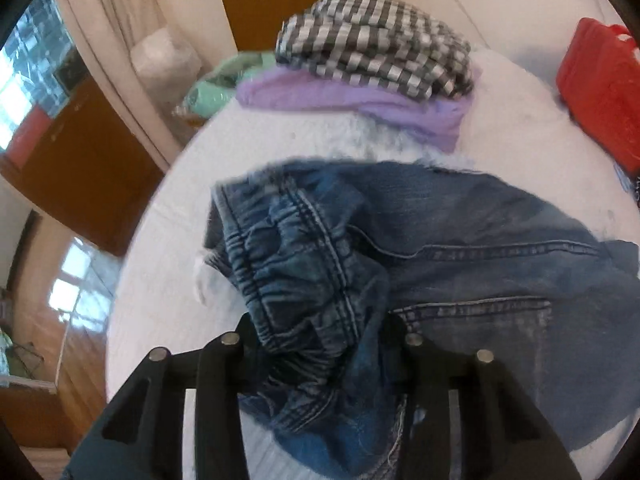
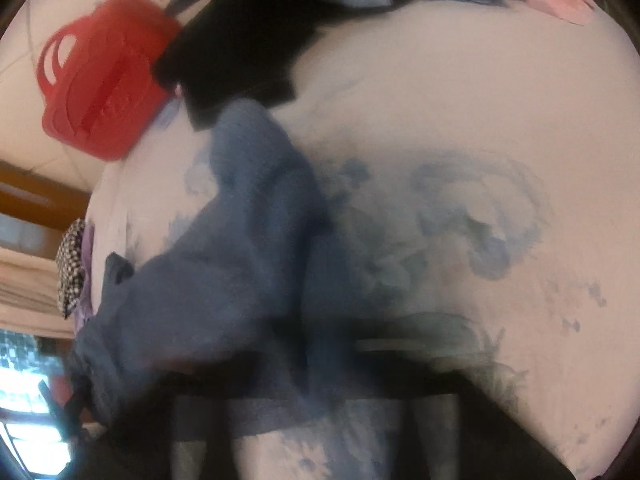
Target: Fold clothes
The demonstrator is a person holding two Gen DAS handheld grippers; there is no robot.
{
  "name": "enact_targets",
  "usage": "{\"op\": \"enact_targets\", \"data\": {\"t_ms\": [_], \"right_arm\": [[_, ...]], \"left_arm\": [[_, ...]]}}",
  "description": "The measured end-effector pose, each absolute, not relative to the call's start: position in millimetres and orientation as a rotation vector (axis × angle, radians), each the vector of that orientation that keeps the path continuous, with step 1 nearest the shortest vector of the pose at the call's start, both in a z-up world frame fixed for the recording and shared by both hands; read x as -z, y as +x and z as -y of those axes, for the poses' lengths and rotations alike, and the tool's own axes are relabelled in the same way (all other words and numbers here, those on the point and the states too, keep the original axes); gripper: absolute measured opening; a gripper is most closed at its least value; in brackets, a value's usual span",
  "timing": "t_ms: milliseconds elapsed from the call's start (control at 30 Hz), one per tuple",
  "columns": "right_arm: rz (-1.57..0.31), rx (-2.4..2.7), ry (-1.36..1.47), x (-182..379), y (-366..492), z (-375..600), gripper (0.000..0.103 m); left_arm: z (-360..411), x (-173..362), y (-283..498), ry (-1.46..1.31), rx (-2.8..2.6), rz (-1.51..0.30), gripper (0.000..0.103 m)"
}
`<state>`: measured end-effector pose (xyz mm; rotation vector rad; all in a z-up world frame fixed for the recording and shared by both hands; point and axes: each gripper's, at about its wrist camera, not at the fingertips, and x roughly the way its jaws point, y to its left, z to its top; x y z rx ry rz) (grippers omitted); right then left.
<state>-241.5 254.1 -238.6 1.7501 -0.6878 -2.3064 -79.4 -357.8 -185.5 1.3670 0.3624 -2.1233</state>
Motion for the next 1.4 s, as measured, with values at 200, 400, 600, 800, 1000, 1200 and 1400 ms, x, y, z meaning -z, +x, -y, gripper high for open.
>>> {"op": "enact_targets", "data": {"t_ms": [200, 400, 600, 800, 1000, 1200, 1400], "right_arm": [[0.767, 2.501, 1.386, 112.8, -184.5, -324.8, 0.006], [0.602, 2.577, 1.646, 91.4, -109.3, -392.3, 0.025], [0.348, 2.679, 2.082, 148.3, -89.9, -422.6, 0.053], [0.344, 2.473, 1.746, 142.8, -151.1, -323.2, 0.057], [0.246, 2.153, 1.673, 184.2, -219.2, -164.3, 0.057], [0.107, 2.006, 1.721, 231.7, -228.5, -58.5, 0.061], [-0.101, 2.022, 1.689, 253.5, -223.1, 0.0, 0.074]], "left_arm": [[338.5, 120.8, -42.8, 1.380, 2.273, -0.537, 0.039], [293.0, 135.5, -17.6, 1.532, 2.265, -0.448, 0.040], [300.8, 174.1, 12.4, 1.565, 2.106, -0.465, 0.078], [329.8, 121.9, 17.8, 1.338, 2.194, -0.487, 0.100], [347.2, 159.4, -28.6, 1.339, 2.233, -0.638, 0.101], [346.2, 216.1, -62.6, 1.439, 2.138, -0.508, 0.099], [348.2, 231.3, -62.4, 1.454, 2.091, -0.504, 0.046]]}}
